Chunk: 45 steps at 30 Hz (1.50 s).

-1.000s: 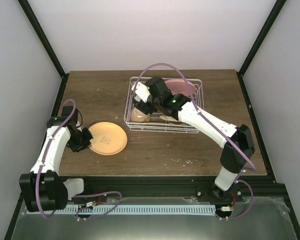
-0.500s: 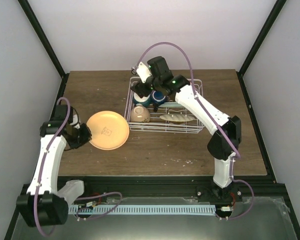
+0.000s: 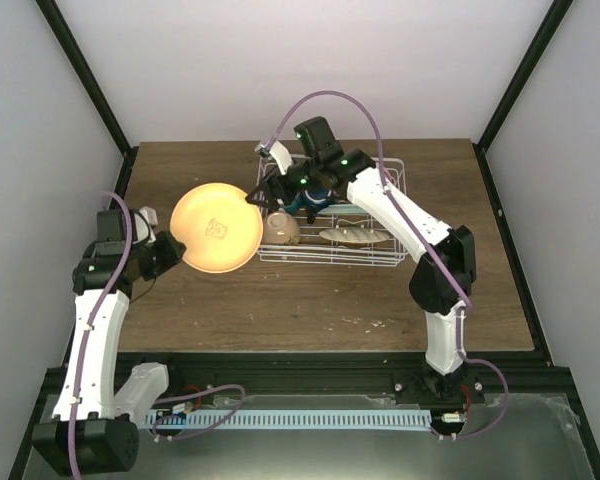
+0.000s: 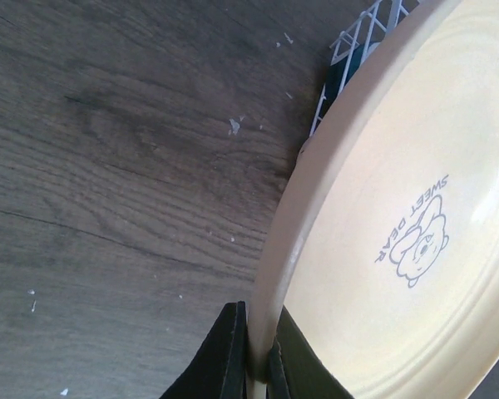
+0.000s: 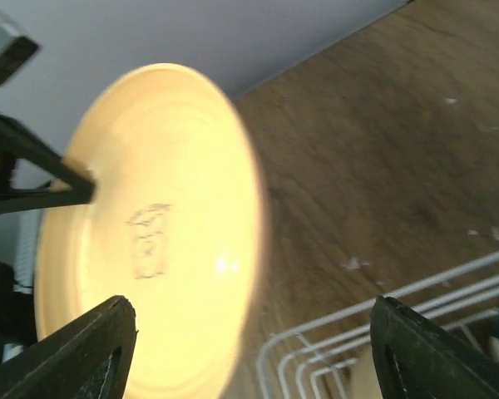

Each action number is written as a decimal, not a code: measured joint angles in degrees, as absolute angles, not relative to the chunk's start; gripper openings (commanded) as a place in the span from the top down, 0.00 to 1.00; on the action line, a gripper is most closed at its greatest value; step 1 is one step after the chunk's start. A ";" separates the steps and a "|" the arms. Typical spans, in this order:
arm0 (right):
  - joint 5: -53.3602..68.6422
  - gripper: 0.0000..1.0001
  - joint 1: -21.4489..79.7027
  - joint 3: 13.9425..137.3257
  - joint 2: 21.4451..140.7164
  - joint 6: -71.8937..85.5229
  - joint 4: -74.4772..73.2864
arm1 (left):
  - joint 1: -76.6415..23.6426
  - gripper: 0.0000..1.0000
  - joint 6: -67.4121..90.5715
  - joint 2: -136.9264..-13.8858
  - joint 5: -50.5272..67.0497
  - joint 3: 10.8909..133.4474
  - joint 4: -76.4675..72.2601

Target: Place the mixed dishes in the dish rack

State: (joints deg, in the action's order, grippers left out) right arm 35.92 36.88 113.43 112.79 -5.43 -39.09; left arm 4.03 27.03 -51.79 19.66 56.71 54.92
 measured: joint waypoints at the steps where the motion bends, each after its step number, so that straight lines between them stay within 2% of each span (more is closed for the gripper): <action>1: 37.47 0.22 36.88 112.77 112.75 -5.02 -38.70 | 4.03 1.00 27.05 -51.83 19.81 55.99 53.91; 7: 45.36 0.22 36.93 104.47 111.87 -1.41 -33.82 | 4.03 1.00 26.98 -52.05 19.86 53.47 49.19; 12: 46.94 0.21 37.63 103.57 112.22 -0.71 -32.71 | 4.03 1.00 27.05 -52.05 20.71 53.36 44.66; 17: 48.21 0.27 38.48 103.57 112.84 -0.51 -31.33 | 4.03 1.00 27.24 -52.21 22.11 52.84 41.08; 19: 48.82 0.34 38.76 103.57 113.23 -0.43 -30.74 | 4.03 1.00 27.73 -52.21 22.83 51.66 39.24; 24: 49.67 0.74 39.51 104.66 115.22 -0.14 -29.82 | 4.27 1.00 29.08 -52.64 24.36 48.71 36.23; 28: 48.40 0.90 39.00 106.15 117.36 2.15 -30.48 | 4.45 1.00 28.29 -53.08 24.45 48.62 35.14; 30: 47.92 0.96 38.87 106.21 117.47 3.38 -30.81 | 4.45 0.93 27.59 -53.10 24.34 48.62 34.98; 32: 46.87 0.99 38.94 106.87 117.40 3.22 -31.51 | 4.34 0.77 27.00 -53.32 24.36 48.53 34.65; 33: 46.19 0.99 38.98 107.04 117.32 2.76 -31.77 | 4.34 0.65 27.18 -53.45 24.34 48.53 34.26; 35: 44.53 0.99 39.33 107.11 116.66 0.27 -32.29 | 4.34 0.32 28.05 -54.06 24.56 48.51 33.50; 37: 42.24 0.99 40.05 107.11 115.57 -2.59 -34.30 | 4.34 0.14 28.40 -54.61 24.69 48.53 32.58; 40: 38.48 0.99 40.42 107.11 113.45 -5.52 -37.21 | 4.47 0.01 28.71 -54.92 24.49 48.58 32.36; 45: 30.26 0.99 39.59 107.11 108.18 -9.54 -42.50 | 4.95 0.00 28.23 -56.62 23.24 51.00 32.34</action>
State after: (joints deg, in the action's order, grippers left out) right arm 30.26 39.59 107.11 108.18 -9.54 -42.50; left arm 4.95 28.23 -56.62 23.24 51.00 32.34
